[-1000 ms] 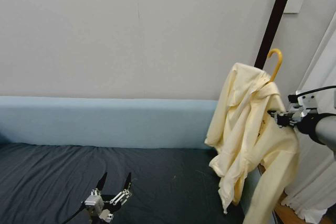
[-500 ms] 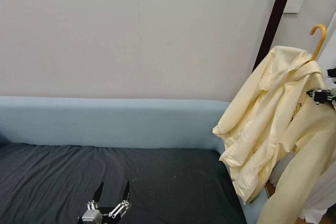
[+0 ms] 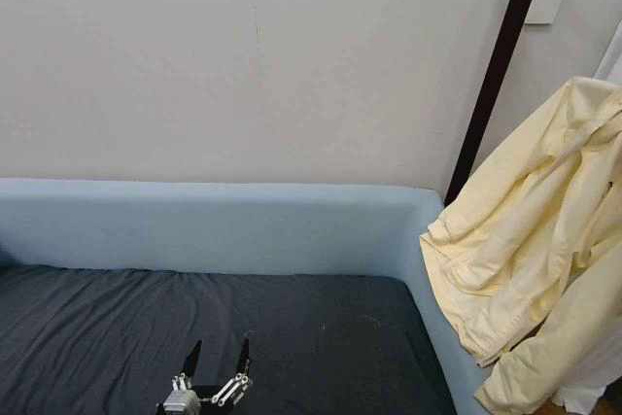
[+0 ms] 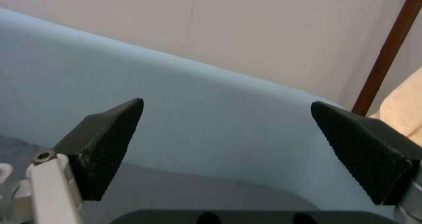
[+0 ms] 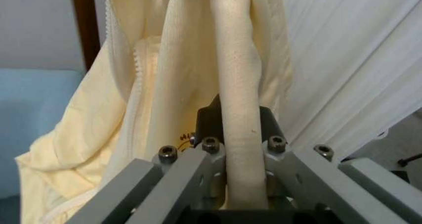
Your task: Pick up the clothes from the sofa and hang them on the clothes hanger.
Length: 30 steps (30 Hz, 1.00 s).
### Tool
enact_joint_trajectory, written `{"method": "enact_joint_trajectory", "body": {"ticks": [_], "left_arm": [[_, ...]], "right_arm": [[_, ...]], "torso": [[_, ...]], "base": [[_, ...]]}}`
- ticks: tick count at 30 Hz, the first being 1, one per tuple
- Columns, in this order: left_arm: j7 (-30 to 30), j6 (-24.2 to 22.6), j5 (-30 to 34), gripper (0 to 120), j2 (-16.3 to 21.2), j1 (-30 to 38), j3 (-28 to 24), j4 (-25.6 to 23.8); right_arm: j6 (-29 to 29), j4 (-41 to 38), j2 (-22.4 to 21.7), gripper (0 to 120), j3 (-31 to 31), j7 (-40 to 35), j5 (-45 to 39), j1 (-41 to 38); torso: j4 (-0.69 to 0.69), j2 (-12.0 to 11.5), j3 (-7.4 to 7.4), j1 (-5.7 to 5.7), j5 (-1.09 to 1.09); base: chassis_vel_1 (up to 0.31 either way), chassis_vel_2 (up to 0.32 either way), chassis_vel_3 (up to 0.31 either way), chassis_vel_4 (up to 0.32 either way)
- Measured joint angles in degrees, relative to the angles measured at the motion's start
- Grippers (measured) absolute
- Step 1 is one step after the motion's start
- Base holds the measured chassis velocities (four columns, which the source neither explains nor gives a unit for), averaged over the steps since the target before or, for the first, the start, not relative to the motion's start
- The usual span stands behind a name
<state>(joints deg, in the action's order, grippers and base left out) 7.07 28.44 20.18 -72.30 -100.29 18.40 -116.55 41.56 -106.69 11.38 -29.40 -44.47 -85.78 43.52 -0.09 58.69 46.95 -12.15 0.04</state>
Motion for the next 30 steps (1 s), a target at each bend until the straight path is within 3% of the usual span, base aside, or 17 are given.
{"method": "enact_joint_trajectory", "body": {"ticks": [4,7,13,18,23,26,30], "left_arm": [[0.4,-1.2,0.2,100,0.5,1.6,-1.2,0.7],[0.6,-2.1,0.3,100,0.4,2.8,-1.8,1.2],[0.6,-2.4,0.0,100,-0.1,2.8,-1.9,1.3],[0.6,-2.3,-3.3,100,-1.3,1.9,-2.4,1.6],[0.5,-2.0,-4.7,100,-1.8,1.5,-2.4,1.6],[0.6,-1.8,-6.1,100,-2.2,0.6,-1.7,0.6],[0.6,-1.8,-6.1,100,-2.0,-0.1,-1.0,-0.8]], "right_arm": [[-0.7,4.8,1.2,1,0.6,4.3,5.8,-0.2],[-3.8,12.1,1.1,1,4.2,11.4,14.7,-4.1],[-6.7,17.8,2.6,1,7.9,17.1,20.7,-8.1],[-13.4,22.7,7.9,1,12.6,24.5,23.6,-12.2],[-15.6,24.9,11.1,1,15.2,26.8,24.9,-15.4],[-19.5,29.6,18.2,1,22.2,29.9,30.9,-25.6],[-19.0,31.2,20.5,1,27.5,29.2,34.4,-32.1]], "torso": [[0.03,0.0,0.0,0.0,-0.02],[-0.03,0.0,0.0,0.0,-0.02],[-0.01,0.0,-0.01,0.0,-0.05],[-0.03,0.0,-0.01,0.0,-0.03],[-0.03,0.0,-0.01,0.0,-0.03],[0.05,0.0,0.0,-0.01,-0.04],[0.03,0.0,0.0,-0.01,-0.05]], "base": [[0.0,0.0,0.0,0.0],[0.0,0.0,0.0,0.0],[0.0,0.0,0.0,0.0],[0.0,0.0,0.0,0.0],[0.0,0.0,0.0,0.0],[0.0,0.0,0.0,0.0],[0.0,0.0,0.0,0.0]]}}
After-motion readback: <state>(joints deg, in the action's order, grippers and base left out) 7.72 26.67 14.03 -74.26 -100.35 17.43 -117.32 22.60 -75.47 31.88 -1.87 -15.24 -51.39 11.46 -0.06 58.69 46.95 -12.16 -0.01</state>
